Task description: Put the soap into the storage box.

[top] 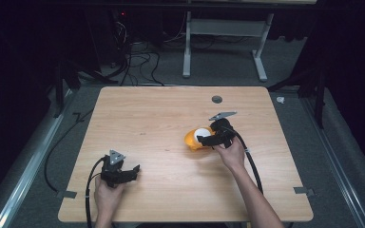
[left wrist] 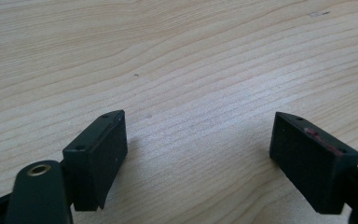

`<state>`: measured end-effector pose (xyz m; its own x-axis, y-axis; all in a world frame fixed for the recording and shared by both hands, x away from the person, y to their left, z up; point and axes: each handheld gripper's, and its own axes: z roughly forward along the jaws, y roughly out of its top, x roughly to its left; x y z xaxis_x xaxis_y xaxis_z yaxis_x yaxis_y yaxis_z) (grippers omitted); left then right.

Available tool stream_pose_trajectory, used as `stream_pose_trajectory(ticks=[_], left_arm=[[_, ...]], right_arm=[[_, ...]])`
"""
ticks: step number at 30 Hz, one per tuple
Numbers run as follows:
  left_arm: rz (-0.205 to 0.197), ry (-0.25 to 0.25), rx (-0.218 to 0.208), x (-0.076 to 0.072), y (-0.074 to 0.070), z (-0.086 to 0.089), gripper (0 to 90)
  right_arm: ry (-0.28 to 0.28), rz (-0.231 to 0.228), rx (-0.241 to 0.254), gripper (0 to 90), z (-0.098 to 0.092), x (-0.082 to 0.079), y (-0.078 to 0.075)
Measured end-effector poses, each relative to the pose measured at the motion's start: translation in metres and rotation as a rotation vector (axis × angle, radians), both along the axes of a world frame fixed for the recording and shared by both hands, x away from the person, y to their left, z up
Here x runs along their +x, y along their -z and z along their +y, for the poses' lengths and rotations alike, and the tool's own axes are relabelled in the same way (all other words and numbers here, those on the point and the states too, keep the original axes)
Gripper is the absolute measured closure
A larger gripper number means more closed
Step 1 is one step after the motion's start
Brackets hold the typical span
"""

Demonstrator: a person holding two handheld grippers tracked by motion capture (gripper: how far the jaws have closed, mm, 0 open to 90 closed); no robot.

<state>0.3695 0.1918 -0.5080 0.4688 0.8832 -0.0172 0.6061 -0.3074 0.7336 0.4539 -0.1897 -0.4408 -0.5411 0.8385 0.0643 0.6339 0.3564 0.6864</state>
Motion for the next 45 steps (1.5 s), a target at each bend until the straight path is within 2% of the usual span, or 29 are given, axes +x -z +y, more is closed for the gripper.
stream_pose_trajectory(ticks=[11,34,40,42,45], left_arm=[[0.000,0.000,0.000,0.000,0.000,0.000,19.6],[0.000,0.000,0.001,0.000,0.000,0.000,19.7],[0.000,0.000,0.000,0.000,0.000,0.000,19.6],[0.000,0.000,0.000,0.000,0.000,0.000,19.7],[-0.001,-0.001,0.000,0.000,0.000,0.000,19.7]], right_arm=[[0.005,-0.016,0.038,19.9,-0.012,-0.005,-0.009],[0.042,-0.060,0.045,21.5,-0.041,-0.018,-0.025],[0.056,-0.063,0.041,22.4,-0.046,-0.023,-0.027],[0.060,-0.082,0.045,23.9,-0.049,-0.026,-0.025],[0.068,-0.081,0.046,24.2,-0.054,-0.028,-0.021]])
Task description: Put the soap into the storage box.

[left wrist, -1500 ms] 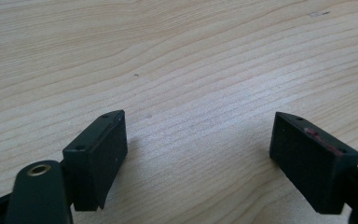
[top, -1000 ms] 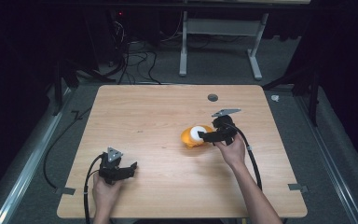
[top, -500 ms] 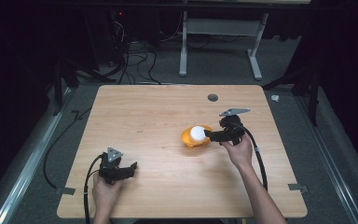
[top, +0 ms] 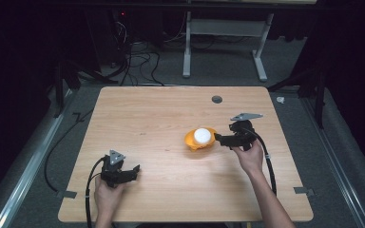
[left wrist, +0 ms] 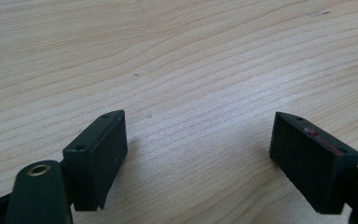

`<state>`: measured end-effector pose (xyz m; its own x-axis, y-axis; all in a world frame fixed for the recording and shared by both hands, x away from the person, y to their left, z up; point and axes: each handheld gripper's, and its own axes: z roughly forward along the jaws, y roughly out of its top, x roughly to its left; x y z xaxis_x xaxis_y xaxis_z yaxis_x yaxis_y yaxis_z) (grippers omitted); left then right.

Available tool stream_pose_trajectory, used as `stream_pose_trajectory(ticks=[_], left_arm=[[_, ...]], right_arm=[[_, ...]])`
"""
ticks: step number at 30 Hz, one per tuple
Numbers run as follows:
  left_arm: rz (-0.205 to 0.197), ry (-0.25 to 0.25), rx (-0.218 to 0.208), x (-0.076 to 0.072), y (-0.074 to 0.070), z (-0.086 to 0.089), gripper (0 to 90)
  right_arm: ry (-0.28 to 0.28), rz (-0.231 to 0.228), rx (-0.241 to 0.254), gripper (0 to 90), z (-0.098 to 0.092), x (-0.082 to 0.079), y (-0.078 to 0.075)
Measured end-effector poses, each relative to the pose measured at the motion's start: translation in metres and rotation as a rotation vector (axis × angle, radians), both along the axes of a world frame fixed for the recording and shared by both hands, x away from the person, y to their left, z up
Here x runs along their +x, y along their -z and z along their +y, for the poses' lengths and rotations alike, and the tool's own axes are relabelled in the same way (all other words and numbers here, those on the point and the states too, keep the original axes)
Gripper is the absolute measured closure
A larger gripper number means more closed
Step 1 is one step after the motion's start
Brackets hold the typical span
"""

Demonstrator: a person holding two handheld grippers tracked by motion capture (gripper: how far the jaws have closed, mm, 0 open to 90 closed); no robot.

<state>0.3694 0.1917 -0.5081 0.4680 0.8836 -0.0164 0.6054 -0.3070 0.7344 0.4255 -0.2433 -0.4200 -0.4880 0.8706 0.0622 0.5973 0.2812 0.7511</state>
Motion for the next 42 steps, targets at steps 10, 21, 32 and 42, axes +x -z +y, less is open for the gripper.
stream_pose_trajectory(ticks=[10,21,32,42], left_arm=[[0.001,0.001,0.001,0.000,0.000,0.000,19.6],[0.001,0.001,0.001,0.000,0.000,0.000,19.6],[0.001,0.001,0.001,0.000,0.000,0.000,19.6],[0.001,0.001,0.001,0.000,0.000,0.000,19.6]], right_arm=[[0.037,-0.015,0.021,24.2,-0.017,-0.011,-0.002],[0.069,-0.024,0.039,24.3,-0.032,-0.023,0.000],[0.093,-0.032,0.053,24.3,-0.042,-0.033,0.000],[0.113,-0.039,0.063,24.5,-0.053,-0.043,0.003]])
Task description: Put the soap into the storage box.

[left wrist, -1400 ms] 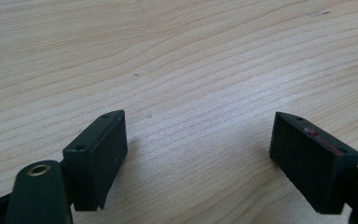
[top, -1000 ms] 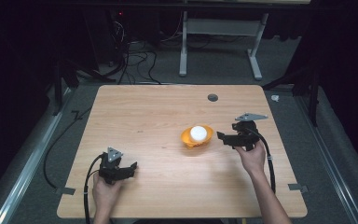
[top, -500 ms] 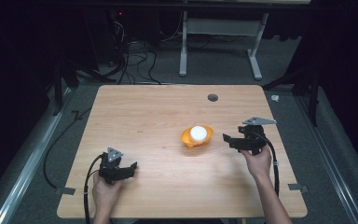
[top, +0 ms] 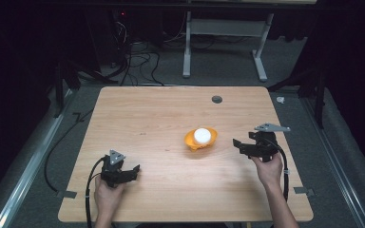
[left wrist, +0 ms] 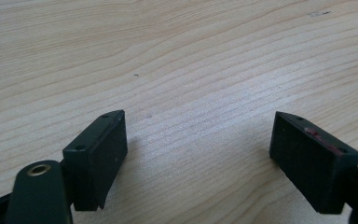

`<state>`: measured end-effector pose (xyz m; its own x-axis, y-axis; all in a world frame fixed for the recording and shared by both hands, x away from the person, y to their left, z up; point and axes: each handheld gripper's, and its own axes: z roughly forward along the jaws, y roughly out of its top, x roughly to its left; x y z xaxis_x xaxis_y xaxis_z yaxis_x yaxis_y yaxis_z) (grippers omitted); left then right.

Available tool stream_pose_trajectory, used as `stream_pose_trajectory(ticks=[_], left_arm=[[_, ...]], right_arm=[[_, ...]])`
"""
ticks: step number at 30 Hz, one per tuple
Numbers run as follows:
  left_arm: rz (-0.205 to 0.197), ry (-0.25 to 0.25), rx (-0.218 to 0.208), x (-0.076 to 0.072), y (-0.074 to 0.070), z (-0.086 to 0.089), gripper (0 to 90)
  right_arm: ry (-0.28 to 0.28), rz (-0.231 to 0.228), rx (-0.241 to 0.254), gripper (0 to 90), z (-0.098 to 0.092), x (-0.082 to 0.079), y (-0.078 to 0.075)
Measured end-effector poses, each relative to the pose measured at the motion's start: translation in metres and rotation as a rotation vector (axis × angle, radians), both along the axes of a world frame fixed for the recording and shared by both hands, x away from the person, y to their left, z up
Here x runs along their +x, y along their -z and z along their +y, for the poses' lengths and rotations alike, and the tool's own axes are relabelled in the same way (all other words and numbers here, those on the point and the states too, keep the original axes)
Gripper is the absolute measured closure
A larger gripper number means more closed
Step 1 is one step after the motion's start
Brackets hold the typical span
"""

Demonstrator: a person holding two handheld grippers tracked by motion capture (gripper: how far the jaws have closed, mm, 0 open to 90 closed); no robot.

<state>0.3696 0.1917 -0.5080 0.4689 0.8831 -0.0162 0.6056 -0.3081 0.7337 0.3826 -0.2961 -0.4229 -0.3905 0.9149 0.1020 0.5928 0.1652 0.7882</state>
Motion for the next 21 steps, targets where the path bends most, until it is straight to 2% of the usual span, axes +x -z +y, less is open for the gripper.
stream_pose_trajectory(ticks=[21], left_arm=[[0.000,-0.003,-0.003,0.000,0.000,0.000,19.9]], right_arm=[[0.026,0.021,0.029,24.6,-0.010,-0.015,0.016]])
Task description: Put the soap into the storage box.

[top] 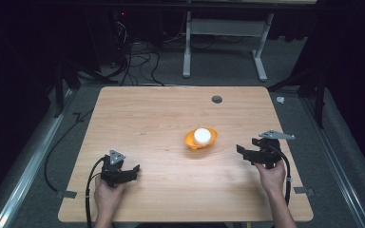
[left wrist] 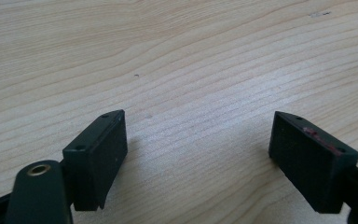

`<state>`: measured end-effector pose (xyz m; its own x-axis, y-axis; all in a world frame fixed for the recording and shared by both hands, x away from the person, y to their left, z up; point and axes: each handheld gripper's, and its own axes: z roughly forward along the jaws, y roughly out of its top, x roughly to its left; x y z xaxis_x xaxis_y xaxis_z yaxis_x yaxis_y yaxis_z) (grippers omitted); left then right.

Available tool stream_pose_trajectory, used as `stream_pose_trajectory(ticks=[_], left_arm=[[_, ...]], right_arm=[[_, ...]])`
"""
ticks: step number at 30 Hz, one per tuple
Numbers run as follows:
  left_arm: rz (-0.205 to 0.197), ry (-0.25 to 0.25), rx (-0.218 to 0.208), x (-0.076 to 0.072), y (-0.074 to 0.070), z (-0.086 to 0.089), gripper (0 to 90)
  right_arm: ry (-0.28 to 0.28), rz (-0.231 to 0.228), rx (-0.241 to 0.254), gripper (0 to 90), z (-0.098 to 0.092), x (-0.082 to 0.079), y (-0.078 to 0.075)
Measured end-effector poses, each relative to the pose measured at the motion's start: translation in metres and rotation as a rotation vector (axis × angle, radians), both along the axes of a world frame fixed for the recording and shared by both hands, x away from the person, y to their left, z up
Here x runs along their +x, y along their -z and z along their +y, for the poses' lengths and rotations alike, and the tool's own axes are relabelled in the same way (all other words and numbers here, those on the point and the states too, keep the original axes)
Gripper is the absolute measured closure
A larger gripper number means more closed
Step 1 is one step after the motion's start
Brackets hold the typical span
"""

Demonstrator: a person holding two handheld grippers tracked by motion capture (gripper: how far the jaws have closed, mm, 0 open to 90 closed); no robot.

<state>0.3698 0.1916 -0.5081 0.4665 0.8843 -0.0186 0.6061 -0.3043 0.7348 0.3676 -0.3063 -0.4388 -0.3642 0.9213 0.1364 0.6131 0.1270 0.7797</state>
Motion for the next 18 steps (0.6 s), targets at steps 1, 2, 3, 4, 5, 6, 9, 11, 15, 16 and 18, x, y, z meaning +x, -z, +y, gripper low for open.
stream_pose_trajectory(ticks=[1,2,3,4,5,6,9,11,15,16,18], left_arm=[[0.000,0.000,0.000,0.000,0.000,0.000,19.9],[0.000,0.000,0.000,0.000,0.000,0.000,19.9],[0.000,0.000,-0.001,0.000,0.000,0.000,19.9],[0.000,0.000,-0.001,0.000,0.000,0.000,19.9],[0.000,0.000,-0.001,0.000,0.000,0.000,19.9],[0.000,0.000,0.000,0.000,0.000,0.000,19.9],[0.000,0.000,-0.001,0.000,0.000,0.000,19.9],[0.000,0.000,-0.001,0.000,0.000,0.000,19.9],[0.000,0.000,-0.001,0.000,0.000,0.000,19.9],[0.000,0.000,-0.001,0.000,0.000,0.000,19.9],[0.000,0.000,-0.001,0.000,0.000,0.000,19.9]], right_arm=[[0.000,-0.001,0.004,24.6,0.000,0.000,0.001],[-0.001,0.000,0.003,24.6,0.000,-0.001,0.002],[0.001,0.002,0.006,24.6,0.000,-0.001,0.003],[0.003,0.003,0.005,24.6,0.000,-0.002,0.004],[0.001,0.004,0.005,24.6,0.000,-0.002,0.005],[0.003,0.007,0.007,24.7,0.001,-0.002,0.005],[0.006,0.006,0.014,24.7,0.000,-0.003,0.008],[0.009,0.012,0.021,24.8,-0.001,-0.005,0.010],[0.010,0.019,0.027,24.8,-0.002,-0.006,0.014],[0.010,0.018,0.027,24.8,-0.002,-0.007,0.014],[0.011,0.019,0.030,24.8,-0.002,-0.008,0.017]])
